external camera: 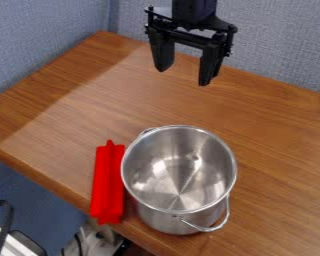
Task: Move the red object from the metal pot to the table
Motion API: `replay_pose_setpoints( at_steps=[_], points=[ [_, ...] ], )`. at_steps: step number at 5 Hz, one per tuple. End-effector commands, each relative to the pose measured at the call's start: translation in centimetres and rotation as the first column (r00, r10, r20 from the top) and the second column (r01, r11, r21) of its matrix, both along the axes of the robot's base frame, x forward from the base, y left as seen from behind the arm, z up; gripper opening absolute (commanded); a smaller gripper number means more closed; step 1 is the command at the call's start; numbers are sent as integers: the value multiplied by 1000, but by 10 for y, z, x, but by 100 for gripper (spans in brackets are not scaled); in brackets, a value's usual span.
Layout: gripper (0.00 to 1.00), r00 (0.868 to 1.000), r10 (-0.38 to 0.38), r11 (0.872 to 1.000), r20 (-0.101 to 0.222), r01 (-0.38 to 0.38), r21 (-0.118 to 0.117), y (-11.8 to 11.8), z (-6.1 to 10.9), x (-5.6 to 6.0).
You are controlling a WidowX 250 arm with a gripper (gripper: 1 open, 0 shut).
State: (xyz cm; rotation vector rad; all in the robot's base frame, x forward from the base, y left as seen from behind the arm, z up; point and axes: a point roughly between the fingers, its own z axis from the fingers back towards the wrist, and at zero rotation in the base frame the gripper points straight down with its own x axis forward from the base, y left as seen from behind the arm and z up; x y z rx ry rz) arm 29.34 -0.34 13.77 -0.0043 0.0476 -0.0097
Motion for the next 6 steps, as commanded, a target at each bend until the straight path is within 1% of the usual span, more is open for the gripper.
replay_pose_setpoints(
  at_steps=[1,2,3,4,5,6],
  points=[
    [100,1000,1,1000,-20,-1,1,0,-6,-3],
    [100,999,12,1000,-52,-11,10,10,-13,-28],
    [100,999,21,1000,-43,-21,8,21,-5,-49],
    [100,998,60,998,-35,-59,18,37,2,-66],
    [100,995,91,995,-31,-90,34,49,3,-83],
    [100,990,133,990,-49,-131,53,57,-4,-99]
  ],
)
